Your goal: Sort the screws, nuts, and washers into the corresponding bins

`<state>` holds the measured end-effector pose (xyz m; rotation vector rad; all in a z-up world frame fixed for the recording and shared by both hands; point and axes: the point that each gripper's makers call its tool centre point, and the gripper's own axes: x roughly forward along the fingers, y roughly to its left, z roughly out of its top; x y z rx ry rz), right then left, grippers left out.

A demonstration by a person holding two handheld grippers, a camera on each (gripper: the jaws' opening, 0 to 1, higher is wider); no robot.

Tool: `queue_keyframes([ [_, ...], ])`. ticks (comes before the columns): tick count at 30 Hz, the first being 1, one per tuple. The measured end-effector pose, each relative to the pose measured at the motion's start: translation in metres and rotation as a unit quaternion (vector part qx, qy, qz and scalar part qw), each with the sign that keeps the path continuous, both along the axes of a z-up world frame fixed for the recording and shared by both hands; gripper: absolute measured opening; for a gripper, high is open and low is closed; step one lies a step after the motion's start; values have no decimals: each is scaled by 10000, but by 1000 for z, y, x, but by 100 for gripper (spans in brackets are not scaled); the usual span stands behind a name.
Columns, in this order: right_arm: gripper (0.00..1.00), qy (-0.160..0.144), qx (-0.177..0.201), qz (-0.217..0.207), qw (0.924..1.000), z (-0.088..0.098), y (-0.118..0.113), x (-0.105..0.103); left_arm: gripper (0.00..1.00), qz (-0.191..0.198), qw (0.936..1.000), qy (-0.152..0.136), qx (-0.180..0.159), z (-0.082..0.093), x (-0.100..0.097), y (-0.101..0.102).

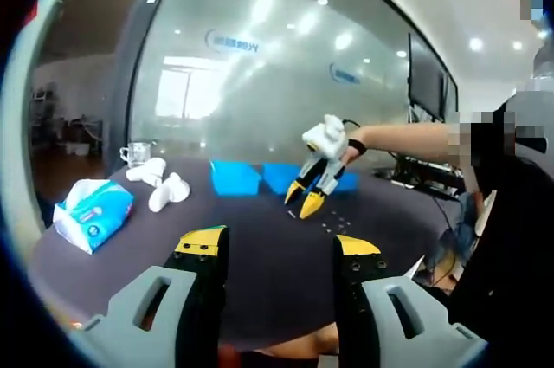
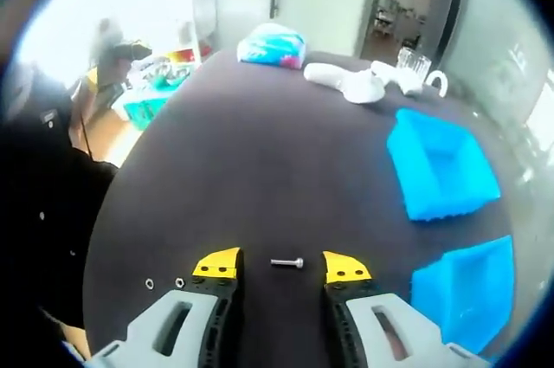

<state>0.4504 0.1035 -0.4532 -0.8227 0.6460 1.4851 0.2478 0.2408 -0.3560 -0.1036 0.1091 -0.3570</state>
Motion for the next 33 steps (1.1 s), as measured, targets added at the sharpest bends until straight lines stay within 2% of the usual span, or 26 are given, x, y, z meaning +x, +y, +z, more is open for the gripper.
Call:
queue_keyframes([
  [5, 30, 21, -158, 61, 9999, -8, -5, 0, 46, -7, 10000, -13, 8, 1, 1, 0],
  [12, 30, 183, -63, 53, 9998, -8, -1, -2, 46, -15, 10000, 44, 11, -3, 2, 0],
  [17, 24, 297, -56, -123, 9995, -10, -1, 2, 45, 20, 10000, 71, -5, -5, 3, 2],
  [23, 23, 209, -119, -68, 9997, -14, -2, 0, 45, 28, 9999, 113, 20, -8, 4, 2],
  [26, 14, 230, -119, -123, 9996, -14, -2, 0, 45, 39, 9999, 92, 18, -6, 4, 3],
  [33, 12, 156, -86, -163, 9997, -14, -2, -2, 45, 27, 9999, 92, 29, -6, 2, 2],
])
